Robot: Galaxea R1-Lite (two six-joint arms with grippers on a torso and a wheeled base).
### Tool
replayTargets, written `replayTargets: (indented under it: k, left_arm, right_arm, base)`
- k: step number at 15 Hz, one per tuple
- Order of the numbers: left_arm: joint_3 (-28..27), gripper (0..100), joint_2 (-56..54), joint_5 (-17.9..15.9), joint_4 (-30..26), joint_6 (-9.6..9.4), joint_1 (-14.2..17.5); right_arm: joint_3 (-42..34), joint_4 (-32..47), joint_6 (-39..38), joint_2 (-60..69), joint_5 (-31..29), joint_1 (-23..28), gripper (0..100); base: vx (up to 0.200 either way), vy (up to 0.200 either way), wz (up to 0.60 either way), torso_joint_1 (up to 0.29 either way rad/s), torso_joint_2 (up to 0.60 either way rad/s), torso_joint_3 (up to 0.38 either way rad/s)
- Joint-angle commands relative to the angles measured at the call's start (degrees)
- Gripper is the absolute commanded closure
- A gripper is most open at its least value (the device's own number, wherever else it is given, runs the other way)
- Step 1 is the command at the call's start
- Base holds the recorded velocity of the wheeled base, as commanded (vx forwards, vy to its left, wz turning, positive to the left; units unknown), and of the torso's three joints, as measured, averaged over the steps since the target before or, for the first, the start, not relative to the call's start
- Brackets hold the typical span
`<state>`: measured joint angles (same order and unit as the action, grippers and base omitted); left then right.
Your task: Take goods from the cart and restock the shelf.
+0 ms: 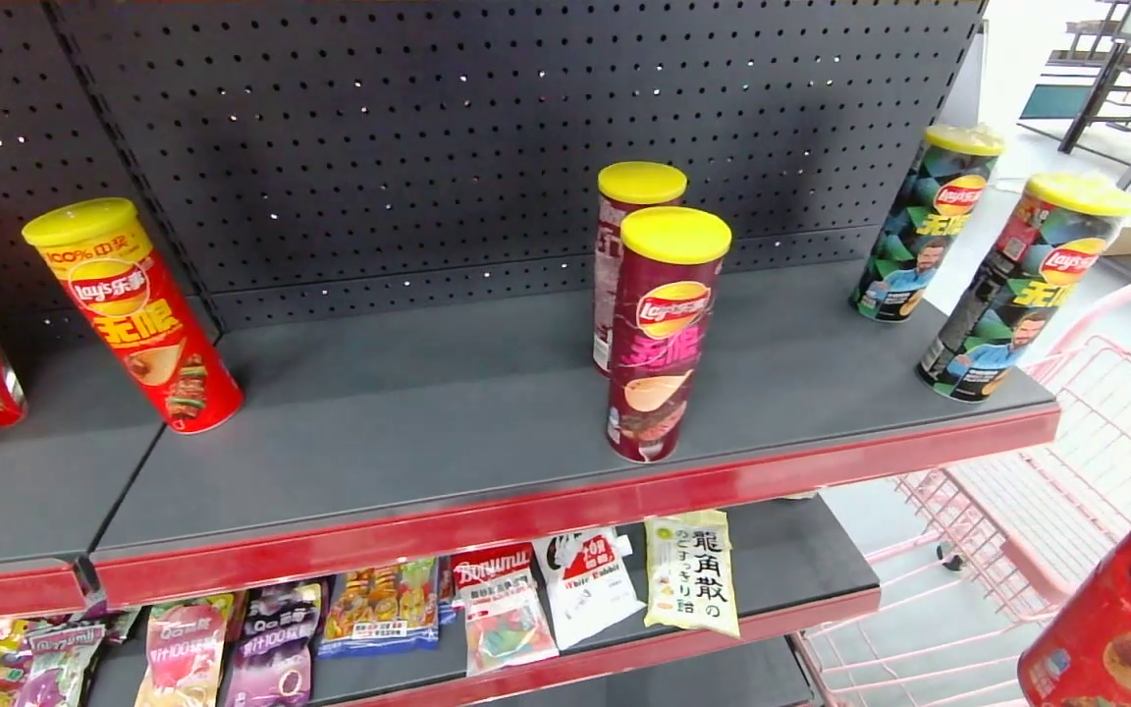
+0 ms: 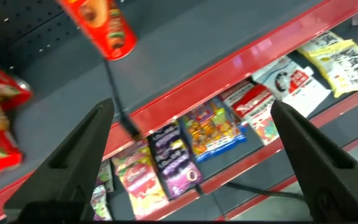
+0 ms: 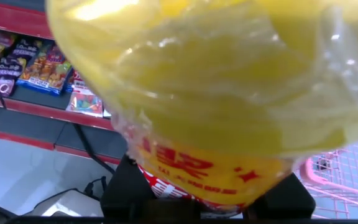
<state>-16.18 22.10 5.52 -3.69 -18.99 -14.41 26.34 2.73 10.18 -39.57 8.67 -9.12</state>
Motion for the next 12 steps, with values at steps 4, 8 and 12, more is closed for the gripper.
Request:
replayTargets:
  k: [4, 8, 12]
  left_arm:
    - [0.09, 0, 0.22, 0.01, 0.00, 0.01, 0.00]
    - [0.18, 0, 0.31, 0.01, -0.09, 0.01, 0.00]
    - [0.27, 0, 0.40, 0.01, -0.09, 0.01, 0.00]
  right_arm:
    - [-0.06, -0.01, 0.19, -0.33, 0.03, -0.02, 100]
    - [-0.06, -0.18, 0.19, -0.86, 0.21, -0.11, 100]
    - [-0.15, -0.18, 0.19, -1.12, 0.12, -0.02, 100]
  base:
    - [0.000, 0.200, 0.00, 0.005, 0.00, 0.001]
    - [0.000, 0.200, 0.00, 0.004, 0.00, 0.004]
    - [0.000, 0.200, 0.00, 0.001, 0.00, 0.002]
